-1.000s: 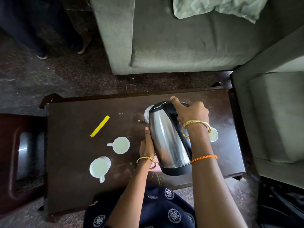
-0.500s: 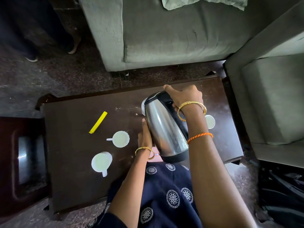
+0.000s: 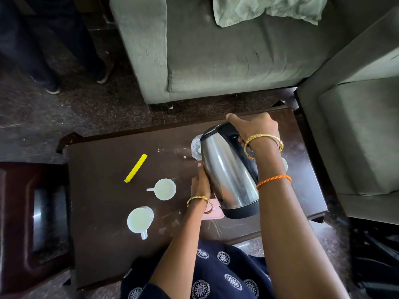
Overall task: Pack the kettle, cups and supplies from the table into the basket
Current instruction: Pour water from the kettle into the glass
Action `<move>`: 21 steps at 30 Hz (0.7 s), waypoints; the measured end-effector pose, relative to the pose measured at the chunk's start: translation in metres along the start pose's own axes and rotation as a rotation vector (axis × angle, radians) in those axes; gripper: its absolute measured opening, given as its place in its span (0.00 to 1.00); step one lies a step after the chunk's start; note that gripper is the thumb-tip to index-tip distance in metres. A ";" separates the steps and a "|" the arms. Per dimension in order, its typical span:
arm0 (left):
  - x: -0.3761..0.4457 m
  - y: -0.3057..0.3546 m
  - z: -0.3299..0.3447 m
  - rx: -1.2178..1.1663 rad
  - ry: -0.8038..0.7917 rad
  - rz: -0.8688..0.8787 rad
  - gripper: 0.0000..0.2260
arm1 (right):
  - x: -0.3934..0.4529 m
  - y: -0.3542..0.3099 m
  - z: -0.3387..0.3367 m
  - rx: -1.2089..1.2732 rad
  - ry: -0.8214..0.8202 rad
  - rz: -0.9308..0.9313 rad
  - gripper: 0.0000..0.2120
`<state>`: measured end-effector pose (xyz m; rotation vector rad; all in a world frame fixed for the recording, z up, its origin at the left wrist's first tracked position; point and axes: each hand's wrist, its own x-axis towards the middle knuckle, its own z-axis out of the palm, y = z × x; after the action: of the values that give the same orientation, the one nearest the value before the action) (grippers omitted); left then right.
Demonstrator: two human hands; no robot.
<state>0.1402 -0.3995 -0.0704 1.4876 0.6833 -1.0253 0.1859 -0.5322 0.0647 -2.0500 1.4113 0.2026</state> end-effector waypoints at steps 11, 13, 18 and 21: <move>0.000 0.003 0.007 0.018 0.010 0.039 0.30 | 0.003 -0.001 -0.008 0.018 0.027 0.012 0.31; 0.000 0.003 0.007 0.027 0.013 0.042 0.31 | 0.004 0.001 -0.008 0.020 0.019 0.024 0.32; -0.002 -0.002 0.004 0.021 0.031 0.044 0.35 | 0.007 0.004 -0.007 0.009 0.031 0.020 0.33; -0.002 -0.002 0.003 -0.007 0.039 0.056 0.34 | 0.007 0.005 -0.005 0.003 0.032 0.010 0.32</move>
<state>0.1368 -0.4014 -0.0700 1.5159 0.6690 -0.9528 0.1837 -0.5418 0.0637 -2.0523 1.4411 0.1722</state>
